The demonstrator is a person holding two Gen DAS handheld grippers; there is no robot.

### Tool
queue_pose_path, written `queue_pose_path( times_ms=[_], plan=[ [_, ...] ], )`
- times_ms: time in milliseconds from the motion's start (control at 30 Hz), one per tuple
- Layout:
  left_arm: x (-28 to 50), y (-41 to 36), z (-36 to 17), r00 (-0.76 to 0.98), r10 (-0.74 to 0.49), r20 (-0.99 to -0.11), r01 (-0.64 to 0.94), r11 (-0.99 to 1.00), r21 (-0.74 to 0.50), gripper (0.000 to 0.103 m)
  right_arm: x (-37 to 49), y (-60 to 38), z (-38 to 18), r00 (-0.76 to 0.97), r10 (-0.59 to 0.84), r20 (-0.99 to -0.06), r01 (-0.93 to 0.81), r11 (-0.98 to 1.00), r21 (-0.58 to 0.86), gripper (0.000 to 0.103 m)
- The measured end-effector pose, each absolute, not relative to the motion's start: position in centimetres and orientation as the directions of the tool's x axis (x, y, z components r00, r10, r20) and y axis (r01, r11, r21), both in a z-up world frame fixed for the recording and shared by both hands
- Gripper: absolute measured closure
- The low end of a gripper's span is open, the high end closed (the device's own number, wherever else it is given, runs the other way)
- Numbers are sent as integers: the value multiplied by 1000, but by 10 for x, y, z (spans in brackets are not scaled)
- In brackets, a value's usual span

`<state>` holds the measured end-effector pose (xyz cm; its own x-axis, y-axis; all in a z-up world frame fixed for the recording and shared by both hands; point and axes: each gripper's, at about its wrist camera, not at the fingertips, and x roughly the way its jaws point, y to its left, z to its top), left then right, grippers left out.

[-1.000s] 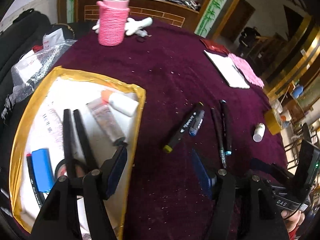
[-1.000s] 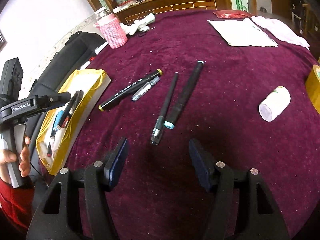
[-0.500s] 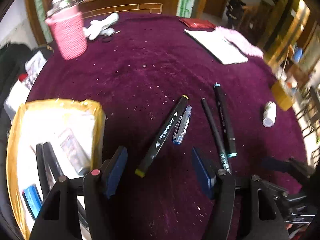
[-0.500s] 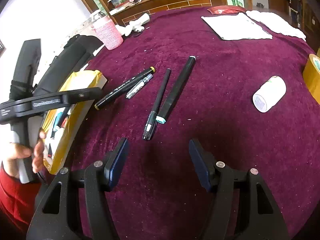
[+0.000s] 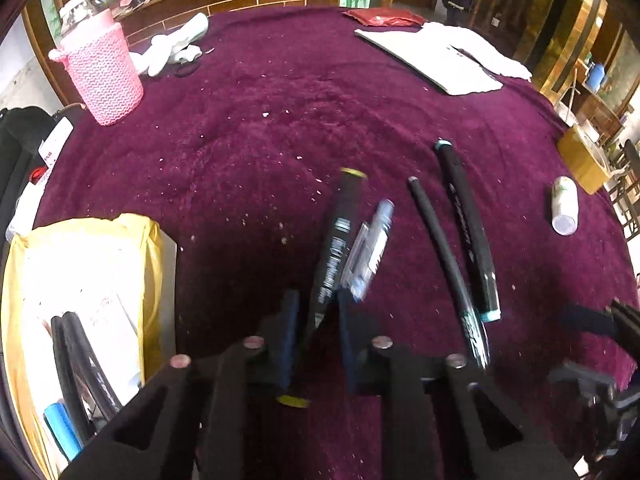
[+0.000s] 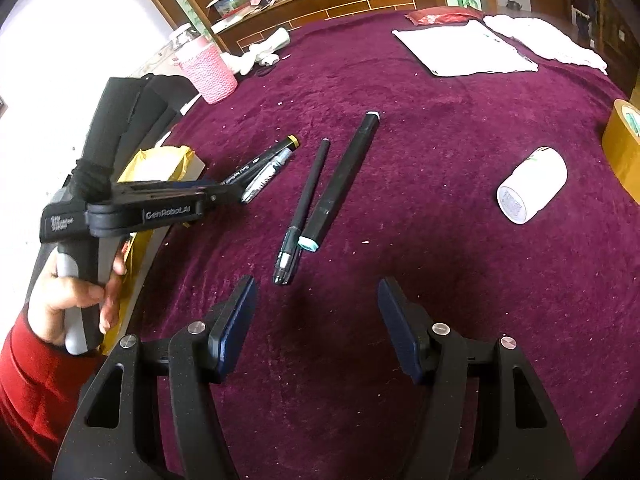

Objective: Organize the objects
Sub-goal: 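Withdraw both tools from the tray toward the remaining markers, then grasp the yellow-capped black marker with the left tool while the right tool grasps the teal-capped marker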

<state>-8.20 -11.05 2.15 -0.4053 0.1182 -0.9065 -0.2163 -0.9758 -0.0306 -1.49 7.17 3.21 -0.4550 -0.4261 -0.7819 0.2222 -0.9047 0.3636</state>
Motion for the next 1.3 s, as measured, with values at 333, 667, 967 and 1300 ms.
queue_pose_path(
  times_ms=[333, 667, 967, 1300],
  plan=[
    [-9, -98, 13, -354, 245, -903, -221, -960, -173, 90, -35, 73, 31, -451, -401, -797, 212, -916, 340, 40],
    [7, -90, 15, -357, 261, -897, -202, -959, -199, 88, -92, 53, 29, -431, -349, -832, 186, -937, 296, 59],
    [-9, -88, 14, -358, 251, -899, -203, -961, -188, 88, -114, 29, 13, -429, -235, -872, 188, -968, 168, 81],
    [-18, -83, 13, -361, 232, -903, -212, -964, -162, 88, -64, 58, 14, -322, -305, -896, 263, -938, 224, 88]
  ],
)
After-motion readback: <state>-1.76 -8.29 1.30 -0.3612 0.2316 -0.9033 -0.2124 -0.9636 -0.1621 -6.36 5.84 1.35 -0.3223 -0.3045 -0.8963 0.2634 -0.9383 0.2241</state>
